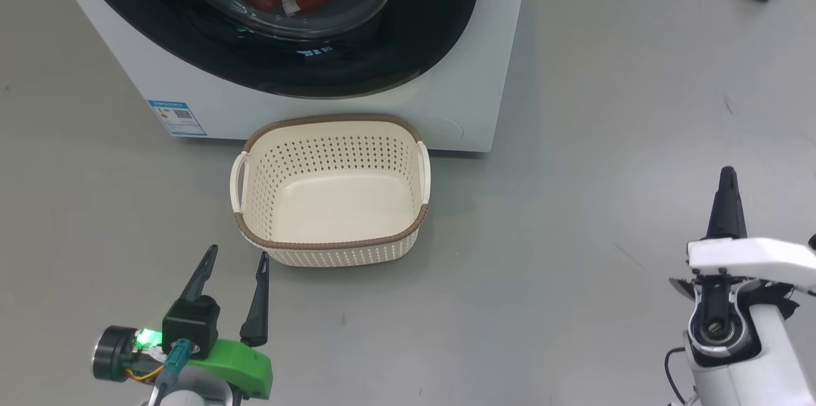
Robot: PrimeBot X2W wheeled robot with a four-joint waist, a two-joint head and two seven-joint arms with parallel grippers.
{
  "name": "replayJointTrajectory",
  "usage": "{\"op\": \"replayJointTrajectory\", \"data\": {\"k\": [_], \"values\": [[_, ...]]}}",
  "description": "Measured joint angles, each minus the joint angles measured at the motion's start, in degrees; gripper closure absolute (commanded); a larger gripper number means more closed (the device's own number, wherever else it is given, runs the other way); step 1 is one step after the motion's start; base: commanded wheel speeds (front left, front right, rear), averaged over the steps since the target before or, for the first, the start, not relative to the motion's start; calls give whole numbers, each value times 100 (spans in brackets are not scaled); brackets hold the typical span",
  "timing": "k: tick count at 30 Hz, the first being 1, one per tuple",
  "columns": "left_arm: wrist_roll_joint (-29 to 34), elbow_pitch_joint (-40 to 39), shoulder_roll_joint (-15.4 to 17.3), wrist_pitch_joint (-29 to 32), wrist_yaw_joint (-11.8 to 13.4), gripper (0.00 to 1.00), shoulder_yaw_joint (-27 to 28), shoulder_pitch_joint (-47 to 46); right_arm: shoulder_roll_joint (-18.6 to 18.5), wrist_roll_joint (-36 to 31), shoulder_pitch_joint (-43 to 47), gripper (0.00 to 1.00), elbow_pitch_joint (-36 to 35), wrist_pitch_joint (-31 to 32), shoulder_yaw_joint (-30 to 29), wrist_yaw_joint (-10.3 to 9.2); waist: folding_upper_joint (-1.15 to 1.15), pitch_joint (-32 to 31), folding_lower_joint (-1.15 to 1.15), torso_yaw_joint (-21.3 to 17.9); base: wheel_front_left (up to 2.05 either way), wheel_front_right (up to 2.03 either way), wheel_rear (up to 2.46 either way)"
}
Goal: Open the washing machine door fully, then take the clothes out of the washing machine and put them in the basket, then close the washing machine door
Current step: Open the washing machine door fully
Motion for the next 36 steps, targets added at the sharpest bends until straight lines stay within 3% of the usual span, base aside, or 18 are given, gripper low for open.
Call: {"op": "replayJointTrajectory", "data": {"k": [5,14,29,36], "values": [[8,-4,-4,0,-30,0,-79,-143,-4,896,-453,100,-1,233,-183,1,0,181,0,142,0,0,0],[9,-33,-12,0,-99,0,-158,-344,-16,1436,-1248,100,-1,831,-377,-70,0,501,0,368,0,0,0],[-59,-158,-35,0,-158,0,-448,-748,-593,1283,-2702,100,93,1392,-441,-608,0,1219,0,793,0,0,0],[-143,-192,-53,0,-198,0,-546,-959,-709,1290,-3375,100,221,1597,-389,-725,0,1542,1,1004,0,0,0]]}}
